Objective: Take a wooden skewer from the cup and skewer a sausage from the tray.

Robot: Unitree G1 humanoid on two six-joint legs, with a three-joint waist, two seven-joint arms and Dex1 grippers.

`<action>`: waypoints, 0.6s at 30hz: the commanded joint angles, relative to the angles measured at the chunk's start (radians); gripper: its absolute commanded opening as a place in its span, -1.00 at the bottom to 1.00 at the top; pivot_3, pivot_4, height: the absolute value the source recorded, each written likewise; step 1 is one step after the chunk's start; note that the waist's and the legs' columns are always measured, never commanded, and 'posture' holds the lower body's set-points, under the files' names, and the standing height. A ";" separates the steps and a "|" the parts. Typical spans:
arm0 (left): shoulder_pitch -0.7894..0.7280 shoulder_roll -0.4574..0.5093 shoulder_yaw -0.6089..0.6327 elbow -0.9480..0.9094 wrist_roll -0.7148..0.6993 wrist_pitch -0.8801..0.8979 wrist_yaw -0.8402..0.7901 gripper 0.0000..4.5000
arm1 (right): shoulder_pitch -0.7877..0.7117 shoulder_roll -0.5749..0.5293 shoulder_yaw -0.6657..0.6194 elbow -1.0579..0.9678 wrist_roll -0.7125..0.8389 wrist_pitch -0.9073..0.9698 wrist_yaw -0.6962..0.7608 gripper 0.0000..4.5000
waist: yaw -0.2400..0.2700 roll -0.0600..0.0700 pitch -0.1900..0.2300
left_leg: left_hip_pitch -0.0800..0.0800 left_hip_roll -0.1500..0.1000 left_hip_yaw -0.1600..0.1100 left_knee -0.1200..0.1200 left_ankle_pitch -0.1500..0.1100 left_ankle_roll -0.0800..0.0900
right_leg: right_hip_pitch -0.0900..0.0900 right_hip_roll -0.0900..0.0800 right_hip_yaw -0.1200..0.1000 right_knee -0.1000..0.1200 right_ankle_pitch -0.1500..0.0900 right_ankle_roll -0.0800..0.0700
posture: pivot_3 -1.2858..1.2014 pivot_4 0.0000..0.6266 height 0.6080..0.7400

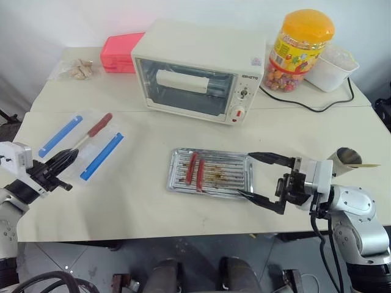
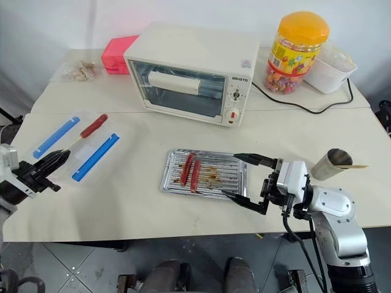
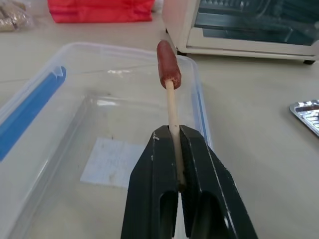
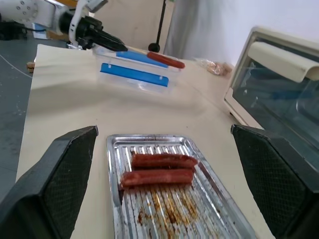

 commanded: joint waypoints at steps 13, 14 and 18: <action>-0.014 0.080 0.082 -0.077 -0.056 -0.004 -0.109 0.82 | 0.023 -0.053 -0.047 -0.026 0.014 -0.037 -0.003 1.00 | 0.002 0.000 0.000 | 0.000 0.000 0.000 0.000 0.000 0.000 | 0.000 0.000 0.000 0.000 0.000 0.000 | 0.03 -0.52 1.00; -0.018 0.089 0.064 -0.119 -0.072 0.005 -0.143 0.95 | 0.027 -0.064 -0.061 -0.018 0.019 -0.036 0.001 1.00 | 0.002 0.000 0.000 | 0.000 0.000 0.000 0.000 0.000 0.000 | 0.000 0.000 0.000 0.000 0.000 0.000 | 0.03 -0.52 1.00; -0.007 0.104 -0.121 -0.304 -0.046 -0.019 -0.283 0.99 | 0.063 -0.114 -0.126 0.007 0.039 -0.028 0.026 1.00 | 0.004 0.000 0.000 | -0.001 -0.001 -0.001 0.000 0.000 0.000 | 0.001 -0.001 0.001 -0.001 0.000 0.000 | 0.03 -0.52 1.00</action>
